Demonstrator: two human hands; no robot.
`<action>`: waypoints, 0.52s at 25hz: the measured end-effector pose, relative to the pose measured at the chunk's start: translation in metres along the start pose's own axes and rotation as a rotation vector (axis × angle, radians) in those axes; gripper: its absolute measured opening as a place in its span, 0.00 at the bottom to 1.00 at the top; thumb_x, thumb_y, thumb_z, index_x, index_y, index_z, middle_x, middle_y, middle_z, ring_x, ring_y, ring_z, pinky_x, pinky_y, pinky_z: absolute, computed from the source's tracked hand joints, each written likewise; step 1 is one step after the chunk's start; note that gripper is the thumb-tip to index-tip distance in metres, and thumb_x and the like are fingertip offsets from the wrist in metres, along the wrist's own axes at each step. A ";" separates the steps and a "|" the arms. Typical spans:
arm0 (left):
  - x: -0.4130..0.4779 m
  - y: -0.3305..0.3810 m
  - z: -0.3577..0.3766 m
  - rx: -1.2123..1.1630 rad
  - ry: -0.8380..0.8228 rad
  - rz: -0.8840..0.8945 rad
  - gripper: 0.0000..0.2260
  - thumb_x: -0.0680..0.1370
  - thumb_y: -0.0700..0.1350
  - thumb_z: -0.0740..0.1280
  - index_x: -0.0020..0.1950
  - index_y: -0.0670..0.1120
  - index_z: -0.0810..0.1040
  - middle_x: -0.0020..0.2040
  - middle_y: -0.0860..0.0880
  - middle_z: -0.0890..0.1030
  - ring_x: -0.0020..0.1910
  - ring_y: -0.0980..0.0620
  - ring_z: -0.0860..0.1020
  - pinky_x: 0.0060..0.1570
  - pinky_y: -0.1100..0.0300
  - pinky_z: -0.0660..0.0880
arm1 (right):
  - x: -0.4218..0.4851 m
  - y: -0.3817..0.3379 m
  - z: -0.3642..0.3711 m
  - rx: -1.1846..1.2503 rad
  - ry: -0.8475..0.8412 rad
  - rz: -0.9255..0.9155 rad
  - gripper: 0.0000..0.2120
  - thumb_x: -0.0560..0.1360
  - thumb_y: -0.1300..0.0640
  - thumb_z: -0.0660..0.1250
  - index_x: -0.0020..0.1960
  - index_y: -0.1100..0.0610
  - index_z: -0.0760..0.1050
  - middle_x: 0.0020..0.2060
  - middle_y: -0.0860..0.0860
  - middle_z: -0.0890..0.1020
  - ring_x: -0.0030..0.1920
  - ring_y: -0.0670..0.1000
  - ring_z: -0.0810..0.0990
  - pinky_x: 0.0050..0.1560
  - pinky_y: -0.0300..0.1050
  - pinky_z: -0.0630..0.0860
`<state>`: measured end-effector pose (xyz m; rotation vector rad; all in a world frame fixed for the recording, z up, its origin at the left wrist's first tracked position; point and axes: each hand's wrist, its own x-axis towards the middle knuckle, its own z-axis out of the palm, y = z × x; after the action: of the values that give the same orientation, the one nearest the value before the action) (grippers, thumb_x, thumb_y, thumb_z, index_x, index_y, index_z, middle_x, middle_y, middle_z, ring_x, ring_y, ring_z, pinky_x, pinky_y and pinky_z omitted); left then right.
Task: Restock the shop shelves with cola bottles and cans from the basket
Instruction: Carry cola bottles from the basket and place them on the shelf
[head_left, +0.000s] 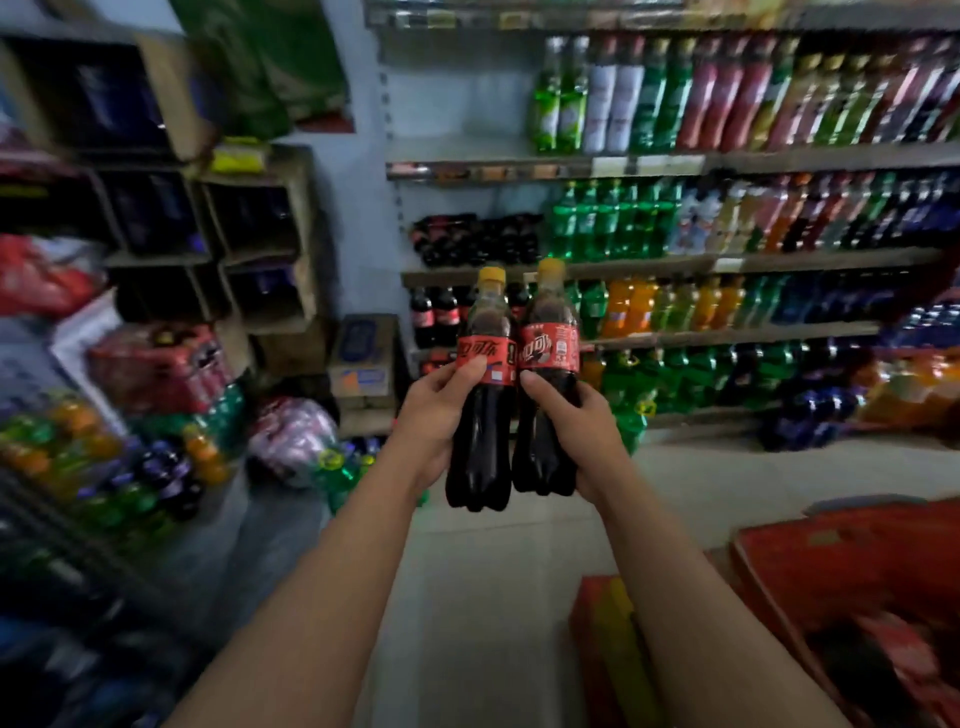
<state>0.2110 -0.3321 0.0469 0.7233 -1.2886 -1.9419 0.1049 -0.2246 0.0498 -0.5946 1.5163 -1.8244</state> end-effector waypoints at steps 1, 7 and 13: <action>0.004 0.001 -0.012 0.003 0.028 0.012 0.07 0.77 0.44 0.68 0.47 0.41 0.81 0.41 0.44 0.85 0.39 0.48 0.84 0.46 0.52 0.81 | 0.007 0.006 0.011 0.006 -0.025 0.016 0.13 0.73 0.54 0.73 0.55 0.58 0.78 0.45 0.54 0.86 0.41 0.51 0.86 0.38 0.42 0.82; 0.061 0.008 -0.054 -0.008 0.057 -0.004 0.08 0.78 0.44 0.67 0.50 0.41 0.81 0.41 0.43 0.85 0.39 0.48 0.84 0.37 0.57 0.80 | 0.069 0.023 0.054 -0.016 -0.073 0.062 0.10 0.72 0.53 0.74 0.51 0.54 0.78 0.48 0.57 0.86 0.47 0.56 0.86 0.52 0.55 0.82; 0.150 0.004 -0.045 0.008 0.039 -0.050 0.10 0.77 0.45 0.68 0.55 0.41 0.80 0.46 0.41 0.85 0.43 0.46 0.84 0.39 0.54 0.80 | 0.158 0.025 0.050 -0.016 -0.047 0.069 0.10 0.73 0.52 0.73 0.51 0.53 0.77 0.47 0.55 0.86 0.45 0.55 0.86 0.49 0.53 0.83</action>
<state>0.1546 -0.4768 0.0239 0.8006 -1.2664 -1.9535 0.0414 -0.3773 0.0237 -0.5818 1.5037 -1.7364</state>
